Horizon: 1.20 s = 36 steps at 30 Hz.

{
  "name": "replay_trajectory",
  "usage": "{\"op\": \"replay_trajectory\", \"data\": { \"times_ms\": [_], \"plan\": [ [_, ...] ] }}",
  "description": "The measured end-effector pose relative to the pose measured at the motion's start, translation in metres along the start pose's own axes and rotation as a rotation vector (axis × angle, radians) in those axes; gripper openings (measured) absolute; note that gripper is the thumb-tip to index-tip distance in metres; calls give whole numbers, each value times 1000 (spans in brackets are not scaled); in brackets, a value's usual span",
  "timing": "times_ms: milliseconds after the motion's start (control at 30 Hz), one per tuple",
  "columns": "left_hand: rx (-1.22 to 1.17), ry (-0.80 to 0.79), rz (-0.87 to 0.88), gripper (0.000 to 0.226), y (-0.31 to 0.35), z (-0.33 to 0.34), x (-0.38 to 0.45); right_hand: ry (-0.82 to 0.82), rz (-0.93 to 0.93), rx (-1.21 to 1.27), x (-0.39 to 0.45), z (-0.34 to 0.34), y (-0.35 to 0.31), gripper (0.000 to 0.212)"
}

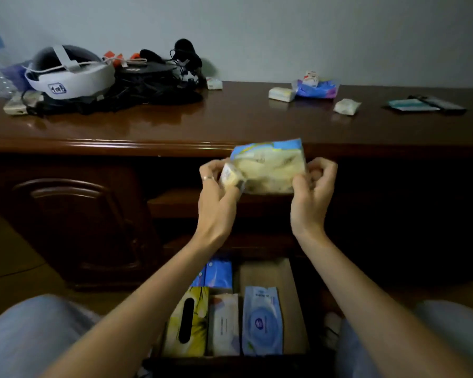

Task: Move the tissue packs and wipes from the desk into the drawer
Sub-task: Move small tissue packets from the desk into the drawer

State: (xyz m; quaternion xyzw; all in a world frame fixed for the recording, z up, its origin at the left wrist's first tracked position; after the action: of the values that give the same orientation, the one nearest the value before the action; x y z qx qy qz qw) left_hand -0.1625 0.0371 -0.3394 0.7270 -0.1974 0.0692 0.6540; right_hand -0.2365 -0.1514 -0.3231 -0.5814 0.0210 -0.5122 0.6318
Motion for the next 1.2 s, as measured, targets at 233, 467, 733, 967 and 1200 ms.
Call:
{"op": "replay_trajectory", "data": {
  "times_ms": [233, 467, 733, 967, 1200],
  "plan": [
    [-6, -177, -888, 46, -161, 16, -126, -28, 846, -239, -147, -84, 147, 13],
    [63, -257, -1124, 25, -234, 14, -174, -167, 1522, -170, -244, -107, 232, 43],
    [167, -128, -1080, 57, -295, 4, -183, 175, 1449, -224, -246, -120, 317, 43],
    [234, -43, -1092, 48, -314, -7, -178, 19, 1326, -642, -207, -113, 380, 55],
    [253, -79, -1074, 32, -329, -3, -178, -320, 1178, -893, -204, -90, 413, 56]
  ]
}}
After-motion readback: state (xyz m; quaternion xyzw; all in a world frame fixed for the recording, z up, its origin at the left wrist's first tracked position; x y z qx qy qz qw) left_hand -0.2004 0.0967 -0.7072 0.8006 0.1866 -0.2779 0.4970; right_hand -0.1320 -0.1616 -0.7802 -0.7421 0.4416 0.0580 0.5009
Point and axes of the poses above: each hand's wrist, its own x-axis towards the middle knuckle, its own z-axis out of the palm, y = z × x, the point moved 6 cm from there along x, towards the middle knuckle, and after that the axes turned 9 degrees about x, right-handed, at the moved point
